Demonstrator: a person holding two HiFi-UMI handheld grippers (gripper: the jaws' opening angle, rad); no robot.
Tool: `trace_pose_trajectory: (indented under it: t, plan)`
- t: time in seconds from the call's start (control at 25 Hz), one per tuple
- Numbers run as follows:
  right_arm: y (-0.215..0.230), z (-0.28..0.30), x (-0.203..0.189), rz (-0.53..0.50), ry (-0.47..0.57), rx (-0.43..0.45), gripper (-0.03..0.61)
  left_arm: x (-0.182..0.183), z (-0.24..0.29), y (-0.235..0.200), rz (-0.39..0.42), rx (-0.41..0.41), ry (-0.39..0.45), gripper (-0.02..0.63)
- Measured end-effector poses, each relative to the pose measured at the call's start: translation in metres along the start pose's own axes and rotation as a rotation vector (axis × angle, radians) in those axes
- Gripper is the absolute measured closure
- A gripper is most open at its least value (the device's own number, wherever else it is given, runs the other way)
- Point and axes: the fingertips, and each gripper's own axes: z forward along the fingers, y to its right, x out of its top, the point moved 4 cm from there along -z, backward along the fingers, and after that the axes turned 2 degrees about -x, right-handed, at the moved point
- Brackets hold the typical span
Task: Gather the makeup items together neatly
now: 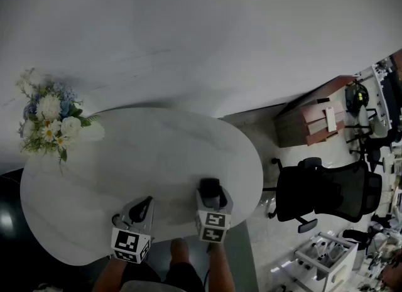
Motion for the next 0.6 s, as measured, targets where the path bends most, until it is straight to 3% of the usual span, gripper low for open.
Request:
trace_pose_trajectory:
  t: [0.32, 0.6]
  plan:
    - [-0.017, -0.015, 0.014, -0.024, 0.052, 0.048, 0.255, 0.004, -0.022, -0.012, -0.008, 0.048, 0.034, 0.603]
    - [-0.067, -0.041, 0.024, -0.103, 0.108, 0.151, 0.255, -0.001, -0.062, -0.026, -0.028, 0.116, 0.074, 0.603]
